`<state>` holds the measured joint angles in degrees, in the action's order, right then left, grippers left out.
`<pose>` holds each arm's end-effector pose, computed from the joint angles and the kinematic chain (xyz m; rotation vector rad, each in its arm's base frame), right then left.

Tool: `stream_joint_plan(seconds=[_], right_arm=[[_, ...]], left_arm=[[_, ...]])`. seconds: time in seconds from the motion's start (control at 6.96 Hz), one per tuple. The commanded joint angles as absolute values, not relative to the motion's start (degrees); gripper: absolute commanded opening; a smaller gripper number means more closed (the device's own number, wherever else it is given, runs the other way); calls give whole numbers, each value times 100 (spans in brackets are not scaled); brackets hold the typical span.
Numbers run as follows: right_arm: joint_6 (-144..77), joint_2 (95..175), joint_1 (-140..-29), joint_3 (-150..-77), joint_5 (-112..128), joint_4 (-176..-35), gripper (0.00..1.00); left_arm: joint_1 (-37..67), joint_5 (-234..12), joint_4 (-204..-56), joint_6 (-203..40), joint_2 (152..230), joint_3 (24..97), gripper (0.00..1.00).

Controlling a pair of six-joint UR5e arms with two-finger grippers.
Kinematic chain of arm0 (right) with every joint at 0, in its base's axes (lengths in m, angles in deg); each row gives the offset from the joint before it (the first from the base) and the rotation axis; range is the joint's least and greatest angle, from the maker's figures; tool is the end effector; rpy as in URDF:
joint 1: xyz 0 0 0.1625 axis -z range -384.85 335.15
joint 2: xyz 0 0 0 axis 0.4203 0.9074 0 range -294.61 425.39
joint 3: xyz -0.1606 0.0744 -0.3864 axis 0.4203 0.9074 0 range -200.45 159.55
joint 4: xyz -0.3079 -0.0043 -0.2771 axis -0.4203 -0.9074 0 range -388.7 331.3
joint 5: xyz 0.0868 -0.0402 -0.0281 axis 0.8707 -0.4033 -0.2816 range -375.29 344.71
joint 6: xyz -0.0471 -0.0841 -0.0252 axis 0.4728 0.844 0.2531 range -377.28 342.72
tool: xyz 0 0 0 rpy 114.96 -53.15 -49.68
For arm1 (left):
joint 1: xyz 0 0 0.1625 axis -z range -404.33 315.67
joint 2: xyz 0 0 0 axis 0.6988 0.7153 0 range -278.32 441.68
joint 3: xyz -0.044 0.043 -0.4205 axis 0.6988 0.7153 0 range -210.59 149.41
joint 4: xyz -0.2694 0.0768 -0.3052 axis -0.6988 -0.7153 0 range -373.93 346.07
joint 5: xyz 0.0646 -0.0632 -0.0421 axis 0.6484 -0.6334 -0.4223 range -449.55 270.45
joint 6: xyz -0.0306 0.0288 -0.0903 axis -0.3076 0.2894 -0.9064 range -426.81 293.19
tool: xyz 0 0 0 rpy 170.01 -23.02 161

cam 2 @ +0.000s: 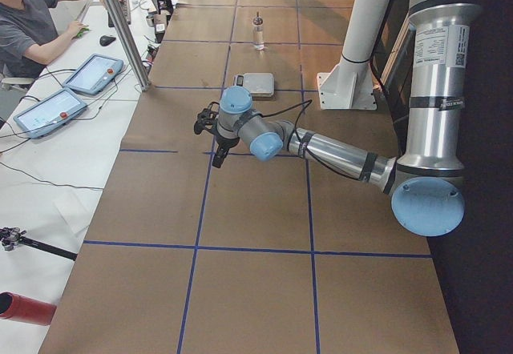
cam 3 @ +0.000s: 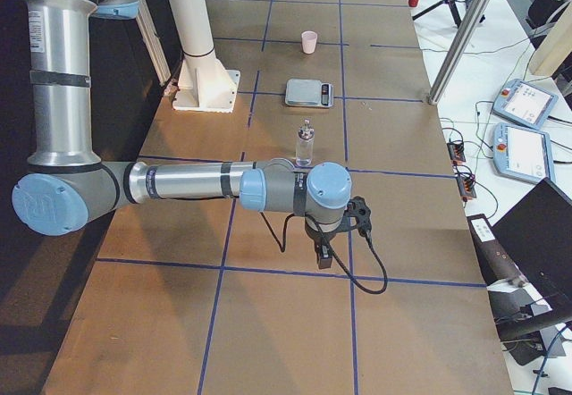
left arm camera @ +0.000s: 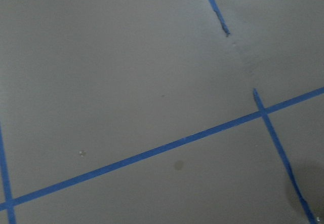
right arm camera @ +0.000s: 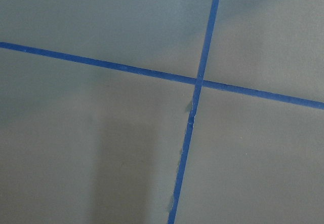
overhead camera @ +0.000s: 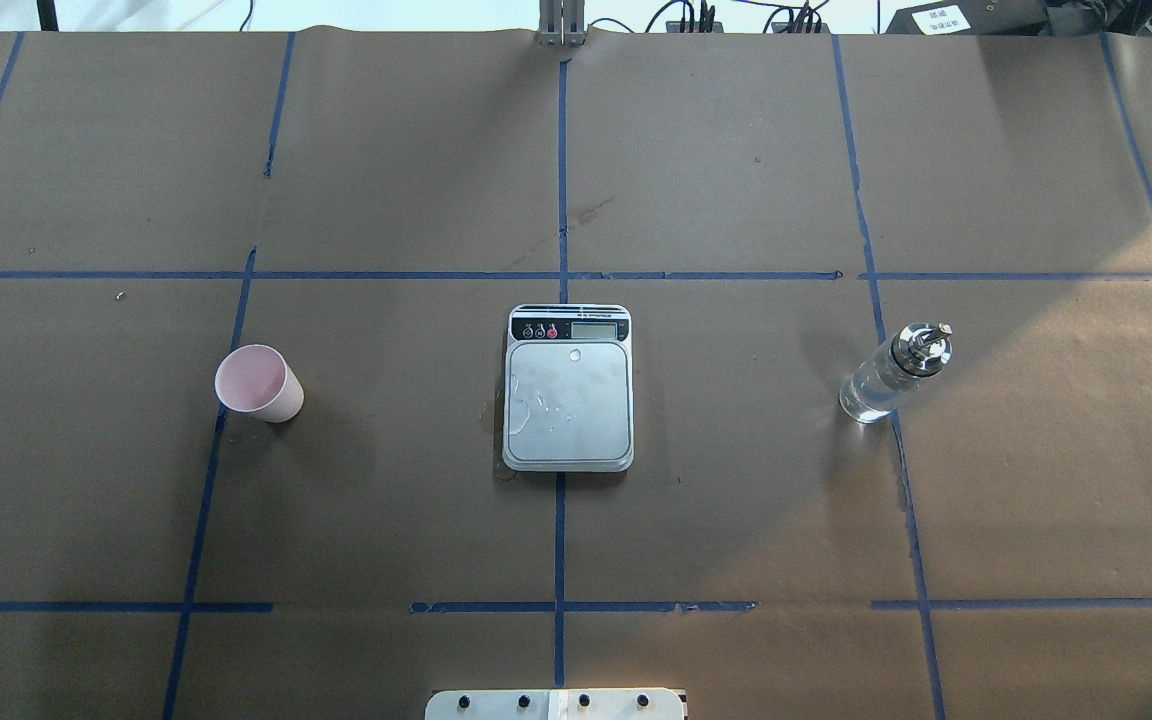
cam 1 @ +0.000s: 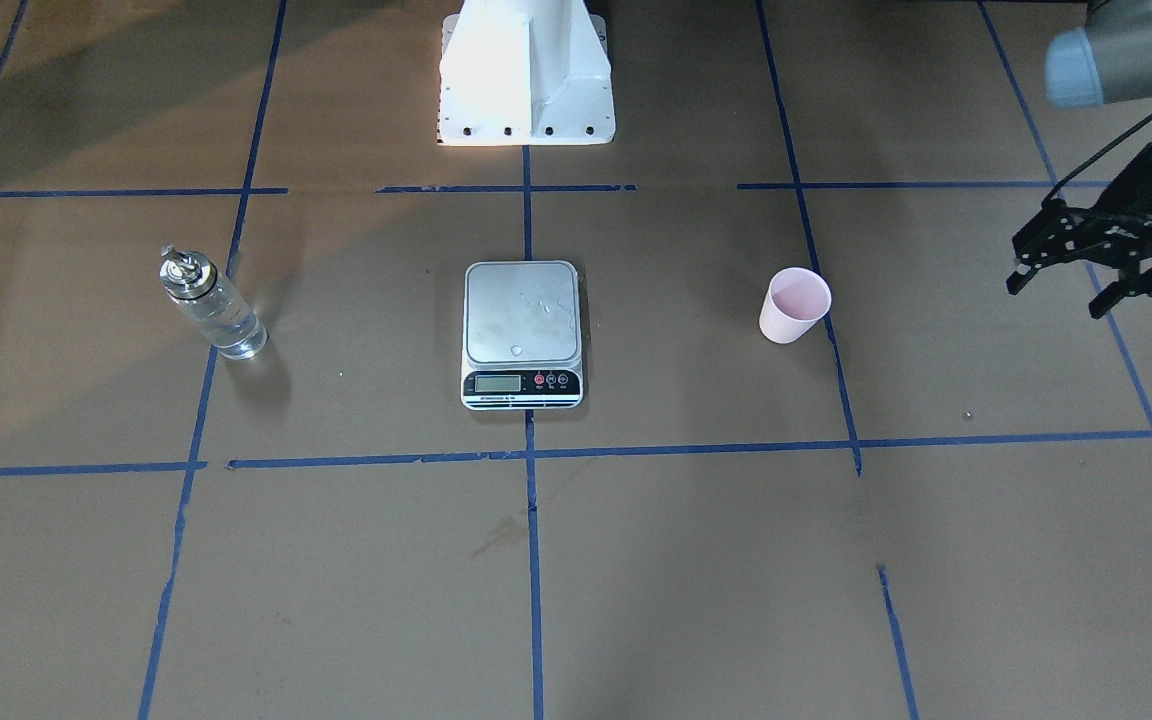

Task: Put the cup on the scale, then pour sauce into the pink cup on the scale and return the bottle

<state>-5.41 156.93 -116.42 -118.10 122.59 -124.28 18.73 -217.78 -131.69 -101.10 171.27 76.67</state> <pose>0.0725 -0.4771 0.6115 0.1066 -0.8300 -0.1730 0.1618 -0.4768 0.4594 0.3216 0.9240 0.1417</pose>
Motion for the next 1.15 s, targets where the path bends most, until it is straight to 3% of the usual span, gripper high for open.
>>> stream_joint_plan(seconds=[0.0, 0.29, 0.86, 1.01], right_arm=[[-541, 15601, -11617, -11809, 12261, -12415, 100], [-541, 15610, -11617, -11800, 12261, -12406, 100], [-769, 15601, -11617, -11818, 12287, -12406, 100], [-770, 15601, -11617, -11818, 12296, -12406, 100]], left_arm=[[530, -21386, -13170, -12575, 17168, 8092, 100], [-265, -20848, -13118, -13665, 17473, 8044, 100], [-276, -20811, -13109, -13703, 17810, 7559, 90], [-276, -20803, -13109, -13694, 17818, 7515, 82]])
